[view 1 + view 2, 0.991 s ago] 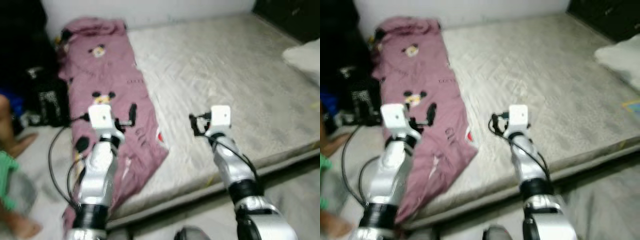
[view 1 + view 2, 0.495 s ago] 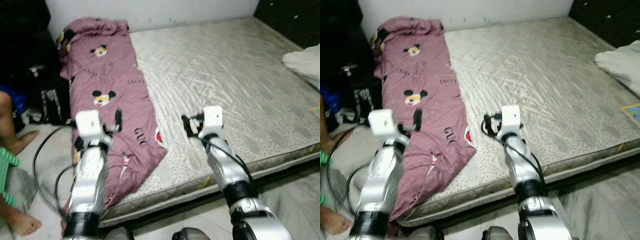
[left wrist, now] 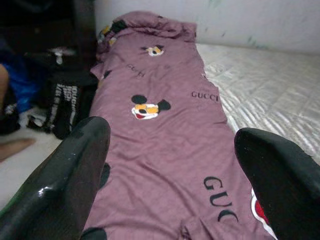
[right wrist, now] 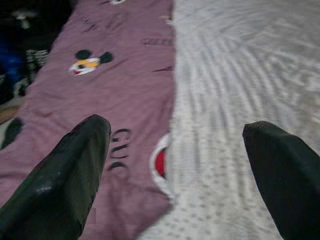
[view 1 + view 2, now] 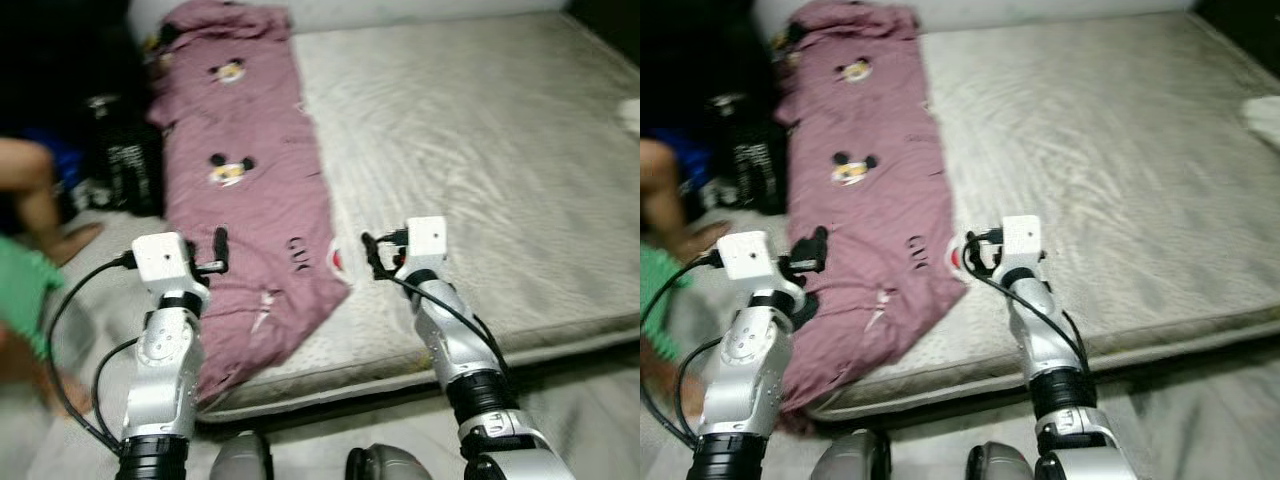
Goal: Clean up the room
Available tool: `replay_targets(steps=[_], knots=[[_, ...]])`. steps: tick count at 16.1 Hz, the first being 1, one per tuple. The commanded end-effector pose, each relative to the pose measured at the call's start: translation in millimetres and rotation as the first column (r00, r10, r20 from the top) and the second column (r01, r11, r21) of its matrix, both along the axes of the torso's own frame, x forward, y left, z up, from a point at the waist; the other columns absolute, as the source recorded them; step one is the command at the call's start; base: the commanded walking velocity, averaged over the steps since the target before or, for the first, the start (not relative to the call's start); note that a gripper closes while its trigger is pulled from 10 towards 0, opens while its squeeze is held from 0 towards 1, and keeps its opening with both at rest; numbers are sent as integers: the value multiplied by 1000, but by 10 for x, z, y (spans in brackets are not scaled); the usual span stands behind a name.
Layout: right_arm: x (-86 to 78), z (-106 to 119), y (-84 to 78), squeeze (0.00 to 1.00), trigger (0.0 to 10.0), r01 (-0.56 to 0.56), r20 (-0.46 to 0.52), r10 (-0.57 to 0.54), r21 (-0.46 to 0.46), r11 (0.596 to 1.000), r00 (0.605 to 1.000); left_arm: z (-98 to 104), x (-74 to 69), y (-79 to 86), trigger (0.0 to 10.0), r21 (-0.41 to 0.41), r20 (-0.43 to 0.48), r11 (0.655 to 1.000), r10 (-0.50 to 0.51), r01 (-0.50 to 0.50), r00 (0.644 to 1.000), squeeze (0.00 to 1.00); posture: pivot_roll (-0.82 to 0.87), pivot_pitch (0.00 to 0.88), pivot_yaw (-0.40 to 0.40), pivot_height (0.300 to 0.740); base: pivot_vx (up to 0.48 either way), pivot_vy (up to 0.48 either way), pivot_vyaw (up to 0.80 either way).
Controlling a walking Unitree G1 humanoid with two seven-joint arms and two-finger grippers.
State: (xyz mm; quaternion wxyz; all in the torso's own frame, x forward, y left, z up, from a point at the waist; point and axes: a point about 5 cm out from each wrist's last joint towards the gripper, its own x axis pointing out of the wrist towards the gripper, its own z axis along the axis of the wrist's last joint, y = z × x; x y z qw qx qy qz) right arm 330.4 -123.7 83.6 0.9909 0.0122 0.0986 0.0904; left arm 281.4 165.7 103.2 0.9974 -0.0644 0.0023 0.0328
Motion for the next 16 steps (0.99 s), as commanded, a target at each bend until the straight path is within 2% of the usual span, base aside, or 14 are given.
replay_targets(steps=[1, 2, 15, 16], knots=[[-11, 35, -8, 0, 10000, 11, 6, -11, 6, 1000, 1000, 24, -18, 35, 10000, 3, 8, 1000, 7, -7, 1000, 0, -88, 167, 17, 740, 0, 480, 0], [-16, 36, -14, 0, 10000, 13, 5, -13, 7, 1000, 1000, 32, -18, 29, 10000, 1, 18, 1000, 5, -5, 1000, 0, -88, 167, 17, 740, 0, 480, 0], [-27, 81, 23, 0, 10000, 15, 15, -16, 17, 1000, 1000, 44, -17, 92, 10000, 29, 11, 999, 44, -45, 999, 0, -84, 173, 13, 740, 0, 0, 0], [-32, 79, 34, 0, 10000, 12, 15, -12, 17, 1000, 1000, 38, -15, 88, 10000, 23, 8, 999, 44, -44, 999, 0, -84, 173, 13, 730, 0, 0, 0]])
